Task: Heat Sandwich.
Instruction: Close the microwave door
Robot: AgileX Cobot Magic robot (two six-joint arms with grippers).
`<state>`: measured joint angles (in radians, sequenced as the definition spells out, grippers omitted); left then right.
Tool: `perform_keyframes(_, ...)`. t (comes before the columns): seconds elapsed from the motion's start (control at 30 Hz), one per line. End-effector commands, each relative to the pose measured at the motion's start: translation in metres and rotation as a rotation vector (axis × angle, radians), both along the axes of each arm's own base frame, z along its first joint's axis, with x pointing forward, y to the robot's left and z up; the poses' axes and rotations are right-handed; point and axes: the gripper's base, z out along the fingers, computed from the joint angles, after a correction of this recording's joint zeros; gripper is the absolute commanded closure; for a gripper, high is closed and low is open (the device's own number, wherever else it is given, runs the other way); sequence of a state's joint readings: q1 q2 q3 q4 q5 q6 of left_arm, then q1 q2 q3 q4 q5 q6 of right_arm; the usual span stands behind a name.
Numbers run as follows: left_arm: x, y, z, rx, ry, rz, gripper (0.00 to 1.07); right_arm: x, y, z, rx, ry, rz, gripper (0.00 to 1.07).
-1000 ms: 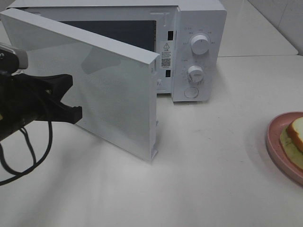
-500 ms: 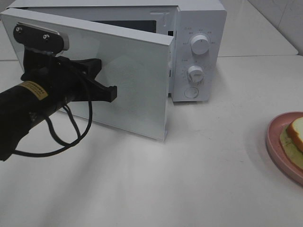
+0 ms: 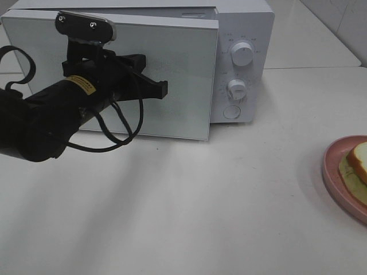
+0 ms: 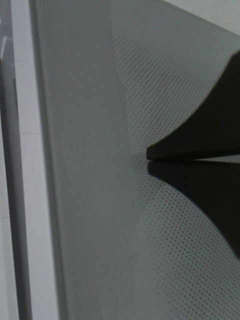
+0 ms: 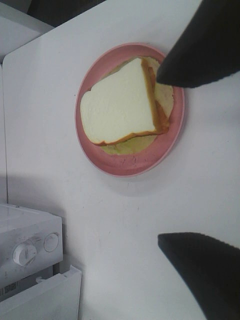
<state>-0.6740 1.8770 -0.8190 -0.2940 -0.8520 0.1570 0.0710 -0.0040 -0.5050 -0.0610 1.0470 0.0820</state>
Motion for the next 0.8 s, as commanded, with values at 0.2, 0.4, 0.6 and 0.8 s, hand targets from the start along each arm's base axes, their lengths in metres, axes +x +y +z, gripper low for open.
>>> perform_keyframes(0.2, 0.022, -0.017, 0.005, -0.002, -0.01, 0.023, 1.06, -0.003, 0.0, 0.0, -0.007, -0.033, -0.003, 0.31)
perform_keyframes(0.4, 0.036, -0.027, 0.009, -0.028, -0.016, 0.034, 1.06, -0.003, 0.0, 0.0, -0.007, -0.033, -0.003, 0.31)
perform_keyframes(0.6, 0.049, -0.032, 0.007, -0.022, 0.001, 0.08, 1.06, -0.003, 0.0, 0.0, -0.007, -0.033, -0.003, 0.31)
perform_keyframes(0.8, 0.055, -0.037, 0.004, -0.011, 0.006, 0.076, 1.06, -0.003, 0.0, 0.0, -0.007, -0.033, -0.003, 0.31)
